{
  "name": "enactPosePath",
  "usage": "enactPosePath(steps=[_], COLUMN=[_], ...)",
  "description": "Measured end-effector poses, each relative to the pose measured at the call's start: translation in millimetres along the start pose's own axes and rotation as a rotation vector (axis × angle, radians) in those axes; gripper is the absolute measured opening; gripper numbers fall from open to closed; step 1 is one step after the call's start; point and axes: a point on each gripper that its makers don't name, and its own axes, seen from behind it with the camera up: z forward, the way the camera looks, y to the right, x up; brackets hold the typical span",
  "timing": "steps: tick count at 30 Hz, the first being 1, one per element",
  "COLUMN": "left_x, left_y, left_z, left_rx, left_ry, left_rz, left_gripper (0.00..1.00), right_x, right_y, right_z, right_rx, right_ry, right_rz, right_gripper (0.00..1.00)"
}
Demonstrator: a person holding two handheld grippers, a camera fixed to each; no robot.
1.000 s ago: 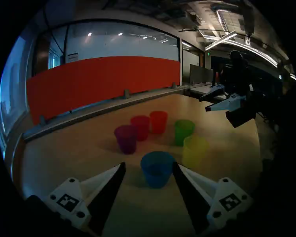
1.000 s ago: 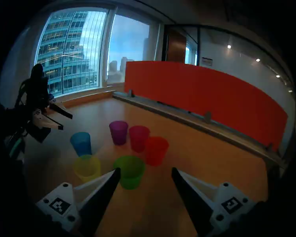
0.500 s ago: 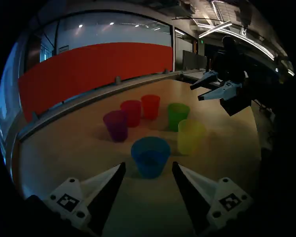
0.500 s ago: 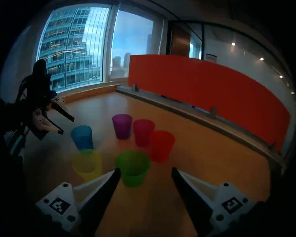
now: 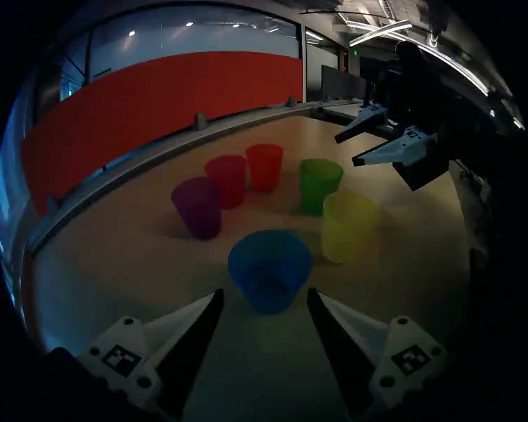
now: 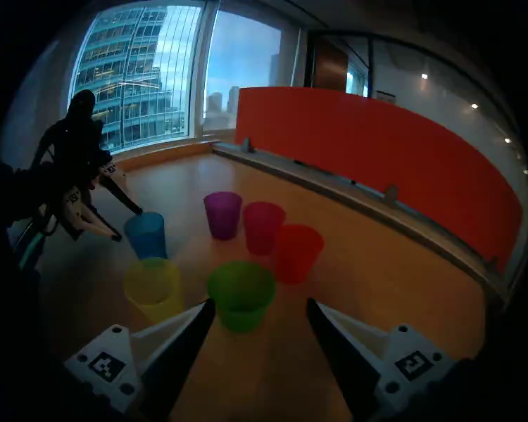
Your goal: Pour water
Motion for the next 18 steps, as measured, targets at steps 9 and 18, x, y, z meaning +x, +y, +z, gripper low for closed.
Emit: enactPosePath(steps=[9, 18], left_x=[-3.0, 0.1], left_y=[1.4, 5.3], left_z=[21.3, 37.6], left_rx=[-0.023, -0.055], left_ry=[-0.035, -0.060], left_rz=[0.003, 0.019], left_gripper=[0.87, 0.87], right_x=[-5.1, -6.4], right_y=[-2.5, -1.9], right_z=[11.5, 16.9], right_rx=[0.014, 0.019], right_ry=[-0.020, -0.029], right_rz=[-0.011, -0.011], right_gripper=[1.00, 1.00])
